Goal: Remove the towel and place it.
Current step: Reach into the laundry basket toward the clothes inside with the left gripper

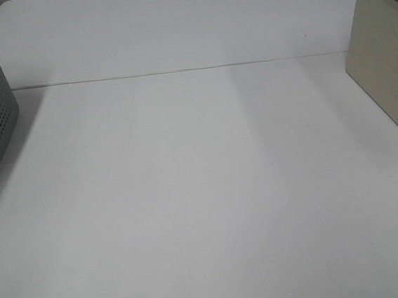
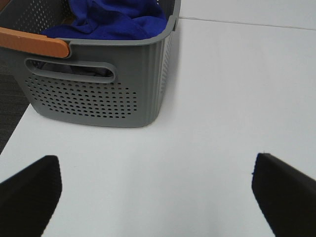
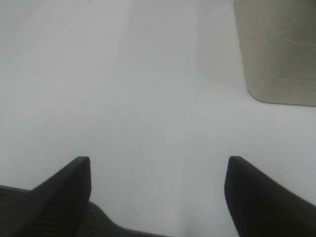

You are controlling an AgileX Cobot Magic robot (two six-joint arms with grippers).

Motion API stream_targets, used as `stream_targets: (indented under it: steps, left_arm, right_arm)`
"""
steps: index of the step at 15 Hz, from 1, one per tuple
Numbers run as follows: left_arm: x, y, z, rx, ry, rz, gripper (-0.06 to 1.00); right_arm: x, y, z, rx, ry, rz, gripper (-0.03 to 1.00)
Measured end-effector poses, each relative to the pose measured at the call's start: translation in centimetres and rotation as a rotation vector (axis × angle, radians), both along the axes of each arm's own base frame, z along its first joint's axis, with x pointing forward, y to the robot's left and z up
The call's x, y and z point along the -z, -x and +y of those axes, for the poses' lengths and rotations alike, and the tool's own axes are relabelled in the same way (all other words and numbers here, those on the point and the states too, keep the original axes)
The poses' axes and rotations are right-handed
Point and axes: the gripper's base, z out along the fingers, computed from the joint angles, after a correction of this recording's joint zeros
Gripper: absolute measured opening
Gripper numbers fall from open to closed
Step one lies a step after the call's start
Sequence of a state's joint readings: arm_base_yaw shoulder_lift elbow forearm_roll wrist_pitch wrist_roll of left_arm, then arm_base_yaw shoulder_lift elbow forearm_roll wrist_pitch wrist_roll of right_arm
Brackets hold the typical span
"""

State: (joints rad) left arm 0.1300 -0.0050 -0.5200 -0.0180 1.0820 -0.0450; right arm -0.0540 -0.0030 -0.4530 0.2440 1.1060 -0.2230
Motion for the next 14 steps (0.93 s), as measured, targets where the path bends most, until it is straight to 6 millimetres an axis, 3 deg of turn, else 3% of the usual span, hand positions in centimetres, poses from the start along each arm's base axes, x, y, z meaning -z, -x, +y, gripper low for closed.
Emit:
stream_targets:
  steps: [14]
  left_arm:
    - [0.00, 0.00, 0.00, 0.011, -0.021, 0.002, 0.99]
  right_arm:
    - [-0.01, 0.20, -0.04, -0.095, -0.004, 0.000, 0.71]
